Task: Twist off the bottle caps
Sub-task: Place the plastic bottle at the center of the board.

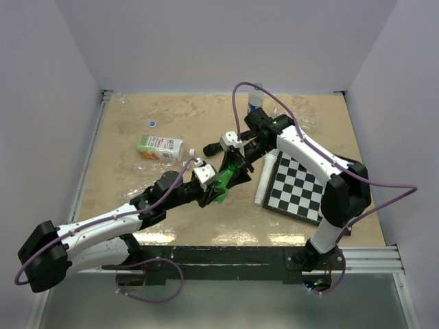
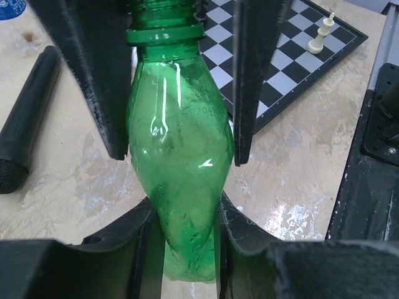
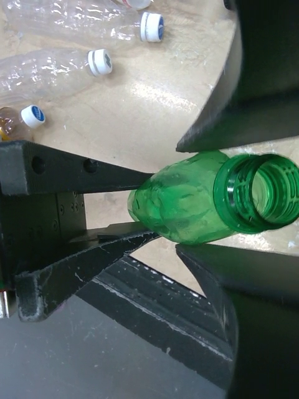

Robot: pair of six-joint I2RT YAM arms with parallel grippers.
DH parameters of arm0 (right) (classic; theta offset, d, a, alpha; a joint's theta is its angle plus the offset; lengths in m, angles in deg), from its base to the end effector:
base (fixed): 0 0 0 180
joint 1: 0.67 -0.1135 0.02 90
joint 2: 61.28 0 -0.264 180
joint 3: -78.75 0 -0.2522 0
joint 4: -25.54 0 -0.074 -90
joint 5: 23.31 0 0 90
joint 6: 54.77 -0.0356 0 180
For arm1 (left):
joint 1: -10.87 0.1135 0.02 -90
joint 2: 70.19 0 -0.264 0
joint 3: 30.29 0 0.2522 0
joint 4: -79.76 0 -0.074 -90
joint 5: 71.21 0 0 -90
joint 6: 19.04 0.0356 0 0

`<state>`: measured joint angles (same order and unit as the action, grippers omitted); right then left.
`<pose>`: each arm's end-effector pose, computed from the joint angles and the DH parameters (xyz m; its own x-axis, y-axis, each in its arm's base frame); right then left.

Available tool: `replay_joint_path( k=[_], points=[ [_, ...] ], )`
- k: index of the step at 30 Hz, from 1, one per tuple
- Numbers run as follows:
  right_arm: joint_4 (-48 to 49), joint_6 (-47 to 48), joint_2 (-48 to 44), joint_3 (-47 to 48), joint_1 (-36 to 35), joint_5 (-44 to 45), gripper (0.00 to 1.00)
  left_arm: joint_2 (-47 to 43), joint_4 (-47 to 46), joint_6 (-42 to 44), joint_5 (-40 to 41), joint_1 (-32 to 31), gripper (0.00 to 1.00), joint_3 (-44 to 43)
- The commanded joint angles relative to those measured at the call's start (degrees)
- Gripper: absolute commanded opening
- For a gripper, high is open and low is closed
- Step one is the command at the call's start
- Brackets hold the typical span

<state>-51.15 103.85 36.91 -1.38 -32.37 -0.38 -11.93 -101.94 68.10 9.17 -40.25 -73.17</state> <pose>0.2656 0.2026 0.2973 0.0798 -0.3772 -0.9227 -0.9138 -0.3974 0.0835 0.1399 -0.1830 0.2453 -0.1916 0.1593 -0.9684 0.8609 0.5010 -0.0880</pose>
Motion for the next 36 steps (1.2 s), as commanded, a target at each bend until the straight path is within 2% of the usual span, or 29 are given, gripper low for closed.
replay_joint_path(
  k=[1,3,5,7,8,9,12,15,17,21,25,26,32,36],
  points=[
    [0.27,0.2,-0.02,0.38,0.15,-1.57,0.41,-1.31,-4.13,-1.45,0.58,0.4,0.08,0.65],
    [0.27,0.02,-0.37,0.81,0.15,-1.75,0.3,-1.39,-4.22,-1.72,0.93,0.49,0.12,0.65],
    [0.36,-0.06,-0.72,1.08,0.15,-1.49,0.22,-1.57,-4.05,-2.15,1.8,0.57,0.28,0.56],
    [0.27,-0.59,-0.9,1.7,0.41,-0.61,0.2,-2.62,-2.91,-2.33,2.77,0.58,0.58,0.21],
    [0.53,-1.03,-0.98,1.87,0.85,-0.35,0.19,-3.58,-1.77,-2.07,3.73,0.58,0.66,-0.23],
    [0.45,-1.29,-0.99,2.05,1.46,0.18,0.19,-4.55,-0.2,-1.46,4.44,0.66,0.73,-0.84],
    [0.01,-1.82,-0.81,2.92,5.93,1.67,0.19,-8.15,5.86,2.05,6.63,0.75,0.85,-3.65],
    [-0.08,-3.05,-0.72,4.59,12.34,3.43,0.18,-11.4,12.46,8.11,9.35,0.84,0.9,-6.73],
    [1.14,-5.24,-0.9,5.91,16.39,6.05,0.18,-12.81,15.37,12.06,13.92,0.93,0.93,-7.61],
    [11.05,-16.56,-2.39,7.58,22.99,15.88,0.18,-14.23,19.15,16.73,20.95,0.93,0.96,-6.04],
    [21.52,-25.8,-1.69,8.9,24.67,30.73,0.19,-13.79,18.36,17.0,21.15,0.93,0.96,-3.31],
    [22.06,-26.51,-0.38,10.12,24.93,32.33,0.2,-13.18,18.89,17.18,20.88,1.01,1.0,-3.31],
    [21.63,-29.24,9.28,19.35,26.52,38.58,0.2,-13.69,20.47,17.79,21.05,1.1,1.0,-3.92],
    [22.42,-30.65,14.47,22.26,27.13,42.72,0.21,-15.54,20.3,17.79,21.05,1.1,1.0,-3.22]
  ],
)
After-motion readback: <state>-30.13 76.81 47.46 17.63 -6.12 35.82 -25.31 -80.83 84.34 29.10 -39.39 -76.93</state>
